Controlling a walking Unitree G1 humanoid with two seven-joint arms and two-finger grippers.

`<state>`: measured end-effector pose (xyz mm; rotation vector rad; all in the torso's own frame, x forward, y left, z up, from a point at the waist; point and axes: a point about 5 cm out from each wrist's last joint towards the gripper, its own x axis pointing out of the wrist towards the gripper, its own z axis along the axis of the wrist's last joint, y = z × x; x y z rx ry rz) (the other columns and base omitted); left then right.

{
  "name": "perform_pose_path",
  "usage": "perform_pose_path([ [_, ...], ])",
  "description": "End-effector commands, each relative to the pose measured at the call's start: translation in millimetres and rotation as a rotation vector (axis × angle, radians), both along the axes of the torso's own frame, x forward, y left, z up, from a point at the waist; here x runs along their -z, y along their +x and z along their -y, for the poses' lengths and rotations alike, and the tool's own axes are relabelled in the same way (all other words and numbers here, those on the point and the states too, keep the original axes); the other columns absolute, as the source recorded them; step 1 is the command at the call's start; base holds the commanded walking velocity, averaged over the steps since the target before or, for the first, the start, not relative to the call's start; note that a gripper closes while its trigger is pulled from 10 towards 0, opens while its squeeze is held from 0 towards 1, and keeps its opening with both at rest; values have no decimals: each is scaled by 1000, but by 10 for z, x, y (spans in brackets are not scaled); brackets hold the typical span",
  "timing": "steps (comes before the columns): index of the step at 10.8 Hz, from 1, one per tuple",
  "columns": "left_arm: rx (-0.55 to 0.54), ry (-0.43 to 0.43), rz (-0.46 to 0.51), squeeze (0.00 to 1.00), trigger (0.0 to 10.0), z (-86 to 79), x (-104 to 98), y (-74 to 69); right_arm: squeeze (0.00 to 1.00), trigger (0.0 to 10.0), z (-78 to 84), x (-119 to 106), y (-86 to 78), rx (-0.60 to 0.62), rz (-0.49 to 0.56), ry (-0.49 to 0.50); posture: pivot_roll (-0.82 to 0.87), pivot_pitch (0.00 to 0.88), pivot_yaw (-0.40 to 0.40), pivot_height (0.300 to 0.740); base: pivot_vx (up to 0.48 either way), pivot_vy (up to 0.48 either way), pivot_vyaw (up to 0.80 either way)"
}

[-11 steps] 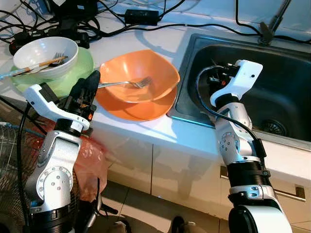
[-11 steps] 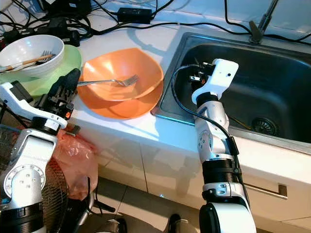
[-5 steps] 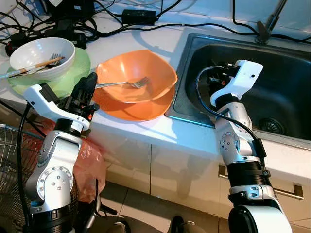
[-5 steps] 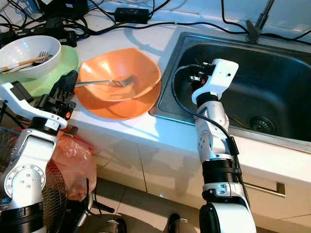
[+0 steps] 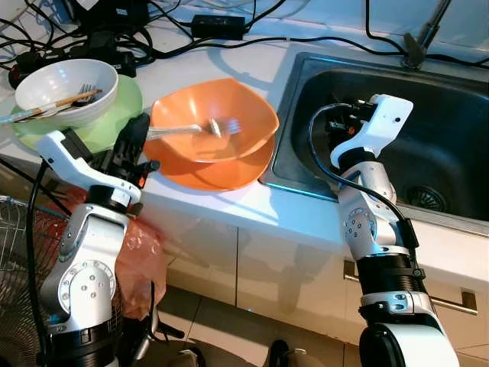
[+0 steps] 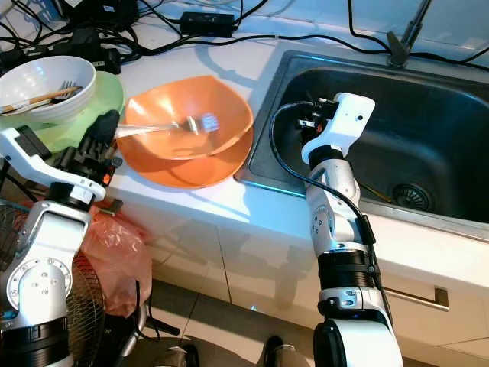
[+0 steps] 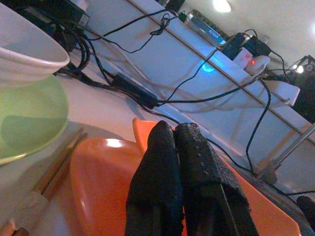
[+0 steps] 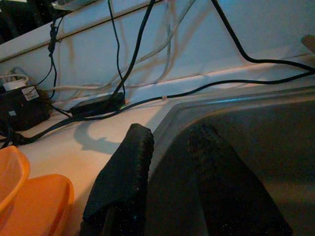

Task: Kitchen organization

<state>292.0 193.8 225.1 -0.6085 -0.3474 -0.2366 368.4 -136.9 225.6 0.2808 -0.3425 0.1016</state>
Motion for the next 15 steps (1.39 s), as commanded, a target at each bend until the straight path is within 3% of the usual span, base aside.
perform_pose_path([
  [1, -15, -1, -9, 0, 0, -23, 14, 3, 0, 10000, 17, 0, -17, 7, 8, 8, 134, 205, -9, 740, 0, 0, 0],
  [4, 12, -20, 24, 0, 0, 28, -51, 3, 0, 10000, 14, -1, -15, 6, 9, 8, 136, 199, -9, 740, 0, 0, 0],
  [10, 117, -108, 196, 0, 275, 151, -465, -49, 0, 10000, 6, -4, -5, 6, 11, 8, 136, 185, -7, 740, 0, 0, 0],
  [11, 119, -119, 227, 0, 10000, 152, -547, -62, 0, 10000, 6, -4, -4, 5, 10, 7, 135, 185, -7, 740, 0, 0, 0],
  [13, 139, -137, 259, 0, 10000, 205, -646, -45, 0, 10000, 4, -4, -1, 5, 8, 7, 136, 186, -7, 740, 0, 0, 0],
  [15, 214, -172, 241, 0, 10000, 419, -607, 37, 0, 10000, -2, -2, 1, 5, 6, 9, 134, 186, -6, 740, 0, 0, 0],
])
